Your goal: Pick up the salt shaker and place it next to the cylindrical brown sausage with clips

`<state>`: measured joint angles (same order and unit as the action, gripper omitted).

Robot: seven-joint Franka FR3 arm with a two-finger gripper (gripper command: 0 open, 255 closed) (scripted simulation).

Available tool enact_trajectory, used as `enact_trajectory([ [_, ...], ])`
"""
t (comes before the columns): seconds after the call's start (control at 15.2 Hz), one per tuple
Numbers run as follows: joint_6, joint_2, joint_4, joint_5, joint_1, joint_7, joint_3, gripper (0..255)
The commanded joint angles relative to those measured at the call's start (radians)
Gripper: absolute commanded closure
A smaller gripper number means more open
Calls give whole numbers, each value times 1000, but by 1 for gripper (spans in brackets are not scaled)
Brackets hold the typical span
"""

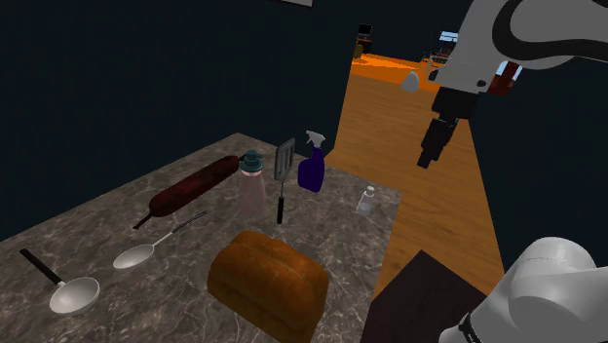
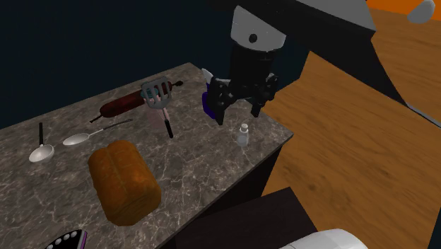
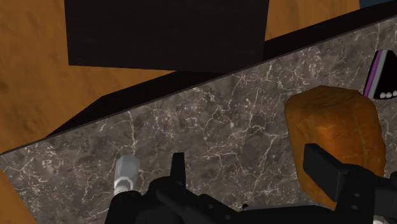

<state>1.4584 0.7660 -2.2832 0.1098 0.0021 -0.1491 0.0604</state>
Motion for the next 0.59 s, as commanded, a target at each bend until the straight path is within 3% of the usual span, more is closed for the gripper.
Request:
enact_trajectory([
  [0.0,0,0,0,0,0,0,0,0],
  [0.53,274,-145,-107,-38,-42,-7,29,0],
])
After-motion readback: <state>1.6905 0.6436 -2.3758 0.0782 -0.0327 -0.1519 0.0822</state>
